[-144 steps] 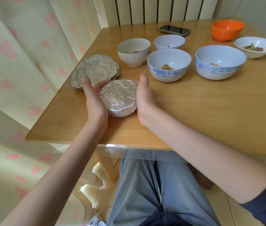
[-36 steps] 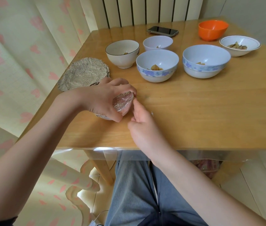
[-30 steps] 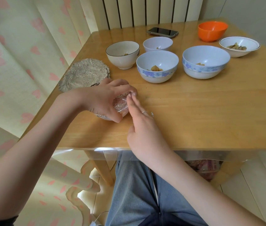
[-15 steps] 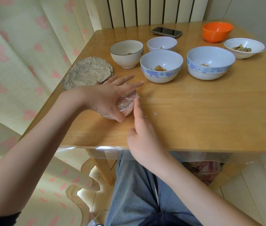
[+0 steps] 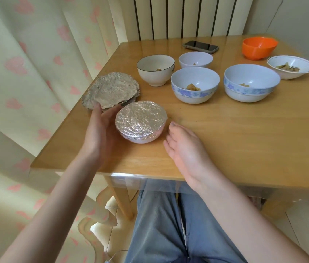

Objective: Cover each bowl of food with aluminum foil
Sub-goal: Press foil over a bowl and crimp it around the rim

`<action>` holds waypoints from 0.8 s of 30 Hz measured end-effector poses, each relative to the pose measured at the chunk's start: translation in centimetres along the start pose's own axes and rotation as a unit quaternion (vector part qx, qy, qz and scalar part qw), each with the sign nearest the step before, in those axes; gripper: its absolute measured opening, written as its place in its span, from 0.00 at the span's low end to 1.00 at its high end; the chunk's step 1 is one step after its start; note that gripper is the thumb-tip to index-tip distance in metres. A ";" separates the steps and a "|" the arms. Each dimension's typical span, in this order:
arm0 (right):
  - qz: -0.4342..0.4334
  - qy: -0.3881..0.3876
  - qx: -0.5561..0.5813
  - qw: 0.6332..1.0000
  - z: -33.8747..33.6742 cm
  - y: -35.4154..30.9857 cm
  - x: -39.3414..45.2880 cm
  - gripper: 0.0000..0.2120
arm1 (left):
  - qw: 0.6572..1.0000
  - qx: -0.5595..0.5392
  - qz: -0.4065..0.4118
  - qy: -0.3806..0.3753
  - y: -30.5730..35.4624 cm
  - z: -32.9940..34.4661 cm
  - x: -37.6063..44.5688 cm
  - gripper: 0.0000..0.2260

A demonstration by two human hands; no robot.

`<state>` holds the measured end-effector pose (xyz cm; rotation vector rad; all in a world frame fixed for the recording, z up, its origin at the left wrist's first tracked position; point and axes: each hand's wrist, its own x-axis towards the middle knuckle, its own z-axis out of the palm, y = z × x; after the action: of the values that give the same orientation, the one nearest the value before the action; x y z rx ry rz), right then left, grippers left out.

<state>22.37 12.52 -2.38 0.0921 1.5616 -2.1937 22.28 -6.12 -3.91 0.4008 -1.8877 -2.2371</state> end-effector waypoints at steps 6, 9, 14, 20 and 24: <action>0.033 -0.038 0.065 0.997 1.0 -0.3 -0.2 0.09 | 0.992 -0.111 -0.033 -0.043 -0.2 1.2 -0.4 0.34; 0.038 -0.036 0.087 0.995 0.7 -1.0 0.0 0.09 | 0.982 -0.162 -0.048 -0.080 -0.1 0.9 -1.0 0.37; 0.027 -0.019 0.076 0.997 0.6 -1.5 -0.6 0.19 | 0.970 -0.220 -0.046 -0.092 -0.8 0.5 -2.3 0.38; 0.019 -0.030 0.059 0.998 0.6 -1.3 -0.3 0.08 | 0.969 -0.220 -0.030 -0.104 -0.3 1.3 -3.2 0.39; -0.024 -0.039 0.045 0.998 -0.6 -2.7 -0.6 0.09 | 0.965 -0.230 -0.011 -0.122 0.9 2.9 -3.2 0.36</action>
<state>21.70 13.95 -0.04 -0.0038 1.4376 -2.2760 24.38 -2.57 -2.28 0.0737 -1.3853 -2.7403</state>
